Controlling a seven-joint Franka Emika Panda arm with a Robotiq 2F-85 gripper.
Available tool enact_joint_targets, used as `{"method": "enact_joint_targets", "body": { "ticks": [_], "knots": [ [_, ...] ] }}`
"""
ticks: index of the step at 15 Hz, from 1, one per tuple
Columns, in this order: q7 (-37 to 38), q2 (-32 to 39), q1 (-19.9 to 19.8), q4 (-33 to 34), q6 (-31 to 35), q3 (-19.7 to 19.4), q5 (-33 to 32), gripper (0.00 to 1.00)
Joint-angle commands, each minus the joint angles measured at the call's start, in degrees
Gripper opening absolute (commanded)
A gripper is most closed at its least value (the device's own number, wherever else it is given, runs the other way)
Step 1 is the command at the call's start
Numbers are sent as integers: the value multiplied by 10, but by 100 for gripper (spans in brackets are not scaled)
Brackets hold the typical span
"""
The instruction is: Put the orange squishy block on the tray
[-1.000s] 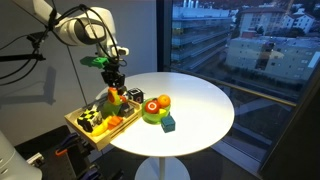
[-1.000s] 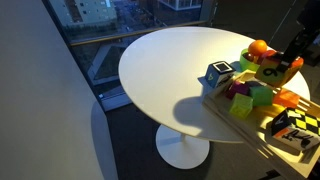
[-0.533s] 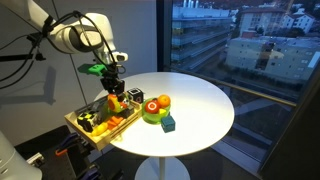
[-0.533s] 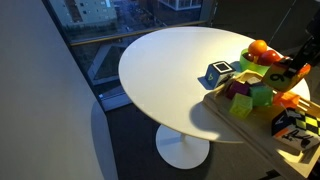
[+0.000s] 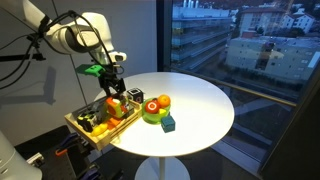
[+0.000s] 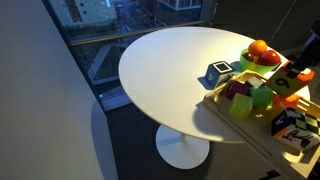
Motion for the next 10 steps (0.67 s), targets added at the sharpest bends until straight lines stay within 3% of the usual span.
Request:
{"method": "enact_joint_targets", "body": {
  "ticks": [1,10],
  "knots": [
    [8,-33,1,-4,-26,3,-12,100],
    [8,-81,20,28,-134,11,10,100]
  ]
}}
